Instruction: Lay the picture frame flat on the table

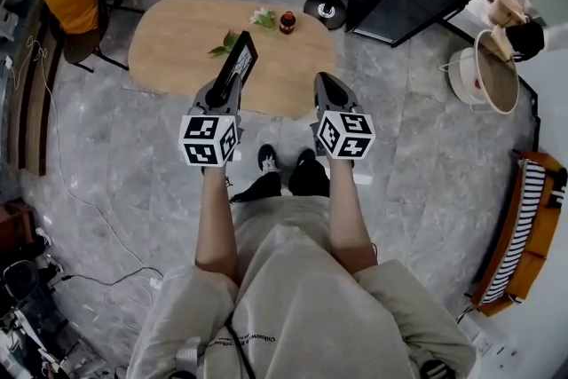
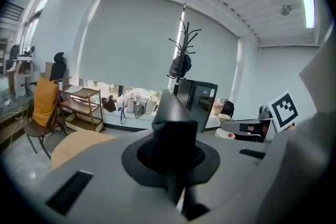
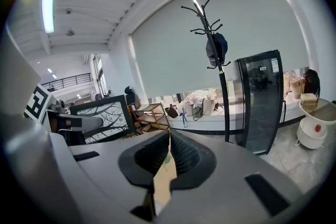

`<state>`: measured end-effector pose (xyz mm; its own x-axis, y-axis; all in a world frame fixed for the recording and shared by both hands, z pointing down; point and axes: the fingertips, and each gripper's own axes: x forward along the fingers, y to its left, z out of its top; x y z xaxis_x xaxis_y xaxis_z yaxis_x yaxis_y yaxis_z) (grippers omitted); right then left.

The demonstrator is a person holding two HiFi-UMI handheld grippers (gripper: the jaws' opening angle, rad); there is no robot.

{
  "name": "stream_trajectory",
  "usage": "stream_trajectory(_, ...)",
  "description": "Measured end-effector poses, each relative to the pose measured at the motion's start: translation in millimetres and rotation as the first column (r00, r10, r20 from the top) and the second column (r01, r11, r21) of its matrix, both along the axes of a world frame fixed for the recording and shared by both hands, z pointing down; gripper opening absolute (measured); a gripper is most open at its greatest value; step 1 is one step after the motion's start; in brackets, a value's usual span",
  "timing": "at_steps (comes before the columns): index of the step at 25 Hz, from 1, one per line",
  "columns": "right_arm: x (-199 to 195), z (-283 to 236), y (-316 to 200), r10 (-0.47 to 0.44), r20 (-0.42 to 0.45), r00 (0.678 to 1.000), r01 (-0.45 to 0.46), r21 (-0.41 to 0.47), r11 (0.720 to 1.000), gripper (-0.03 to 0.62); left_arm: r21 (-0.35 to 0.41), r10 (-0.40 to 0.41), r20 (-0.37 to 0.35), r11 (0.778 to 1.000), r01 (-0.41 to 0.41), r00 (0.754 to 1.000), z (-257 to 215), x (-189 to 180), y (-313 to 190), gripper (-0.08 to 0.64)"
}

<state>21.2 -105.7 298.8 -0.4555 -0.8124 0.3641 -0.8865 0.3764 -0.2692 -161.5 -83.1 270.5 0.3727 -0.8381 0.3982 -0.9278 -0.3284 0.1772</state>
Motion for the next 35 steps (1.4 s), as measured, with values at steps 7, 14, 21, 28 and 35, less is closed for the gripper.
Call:
stream_trajectory(7, -4, 30, -28, -0.073, -0.041, 0.996, 0.071, -0.054, 0.996, 0.037, -0.026, -0.036, -0.004, 0.999, 0.036, 0.999, 22, -5, -31, 0.028)
stream_trajectory(14, -13, 70, -65, -0.193, -0.079, 0.978, 0.183, -0.126, 0.975, 0.037, -0.059, -0.030, 0.010, 0.998, 0.030, 1.000, 37, -10, -73, 0.028)
stream_trajectory(21, -15, 75, -96, -0.261, -0.004, 0.965, 0.258, -0.123, 0.958, 0.037, -0.114, 0.063, -0.029, 0.991, -0.066, 0.998, 57, 20, -93, 0.028)
stream_trajectory(28, -54, 58, -94, -0.587, 0.128, 0.800, 0.598, -0.079, 0.798, 0.037, -0.168, 0.329, -0.080, 0.926, -0.338, 0.941, 69, 48, -103, 0.028)
stream_trajectory(35, -63, 65, -117, -0.602, 0.059, 0.796, 0.605, -0.084, 0.792, 0.040, -0.212, 0.446, -0.119, 0.861, -0.462, 0.887, 94, 71, -103, 0.028)
